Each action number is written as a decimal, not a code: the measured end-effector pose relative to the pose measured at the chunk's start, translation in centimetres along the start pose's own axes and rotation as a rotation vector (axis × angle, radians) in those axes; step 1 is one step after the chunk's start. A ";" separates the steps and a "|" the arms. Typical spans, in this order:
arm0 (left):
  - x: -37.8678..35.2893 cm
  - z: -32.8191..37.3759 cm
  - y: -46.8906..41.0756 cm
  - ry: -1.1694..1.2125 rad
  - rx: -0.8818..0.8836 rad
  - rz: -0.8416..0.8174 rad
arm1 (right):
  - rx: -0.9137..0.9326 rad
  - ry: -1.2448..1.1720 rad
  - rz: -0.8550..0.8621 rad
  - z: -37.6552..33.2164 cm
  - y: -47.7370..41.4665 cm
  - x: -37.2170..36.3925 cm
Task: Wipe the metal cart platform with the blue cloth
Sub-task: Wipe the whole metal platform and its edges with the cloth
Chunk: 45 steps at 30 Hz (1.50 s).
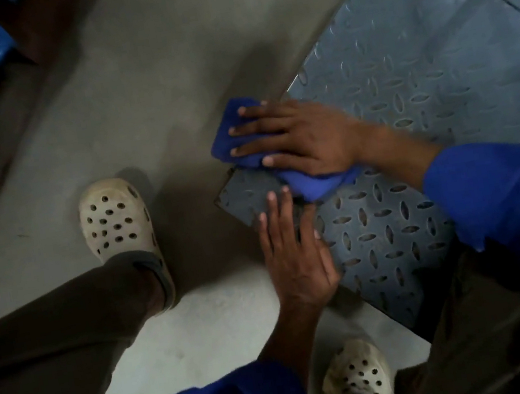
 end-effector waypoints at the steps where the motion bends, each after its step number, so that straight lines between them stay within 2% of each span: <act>1: 0.1 -0.1 -0.1 0.000 0.004 0.008 | -0.030 0.004 0.015 1.4 0.4 0.4; 4: 0.2 0.0 -0.2 0.025 -0.007 0.022 | -0.237 0.084 0.090 6.1 2.0 3.0; 6: 0.0 -0.1 -0.2 0.045 -0.012 0.027 | -0.296 0.113 0.131 5.6 2.0 3.1; 8: -0.2 -0.4 -0.2 0.060 0.001 0.031 | -0.183 0.091 0.101 1.4 0.5 1.2; 10: -0.2 -0.6 0.0 0.065 0.016 0.041 | -0.040 0.031 -0.010 -2.5 -0.8 -1.1; 12: -0.1 -0.4 0.1 0.059 0.011 0.049 | 0.016 -0.003 -0.056 -2.4 -1.0 -1.1; 14: 0.0 -0.2 0.1 0.057 0.006 0.027 | -0.066 0.043 0.002 1.5 0.2 0.5; 18: 0.0 -0.3 -0.3 0.035 -0.004 -0.029 | -0.411 0.123 0.161 9.1 4.9 4.4; 21: 0.2 0.2 -0.2 -0.064 -0.061 -0.119 | -0.413 0.128 0.157 7.2 4.6 3.3; 23: 0.4 0.2 -0.9 -0.124 -0.210 -0.208 | -0.310 0.098 0.115 4.4 3.9 1.9; 26: 1.8 -1.3 -3.1 -0.147 -0.594 -0.312 | -0.284 0.073 0.133 3.2 4.3 1.5; 28: 2.6 -2.7 -5.3 -0.185 -0.834 -0.450 | -0.460 0.101 0.219 4.9 6.0 2.0; 30: 2.6 -3.3 -8.3 -0.195 -0.992 -0.560 | -0.743 0.145 0.348 6.6 8.6 2.4; 33: 2.2 -2.3 -13.1 -0.149 -1.134 -0.600 | -1.146 0.204 0.506 4.8 12.0 2.2; 35: 1.9 -1.3 -16.0 -0.161 -1.231 -0.619 | -1.304 0.216 0.566 0.9 12.6 1.1; 37: 1.9 -0.6 -18.4 -0.189 -1.357 -0.640 | -1.324 0.177 0.552 -3.8 11.4 -0.9; 40: 1.8 -0.4 -20.0 -0.221 -1.509 -0.668 | -1.227 0.140 0.438 -8.9 8.5 -3.6; 45: 1.0 0.5 -21.4 -0.170 -1.608 -0.657 | -1.270 0.192 0.335 -8.5 7.9 -3.7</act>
Point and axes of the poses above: each hand's wrist, its own y-axis away from the middle knuckle, its own x-axis out of the back of the hand, z = x × y, the point moved 8 cm from there along -y, towards the middle knuckle, and after that the axes turned 2 degrees about x, right-handed, at the moved point
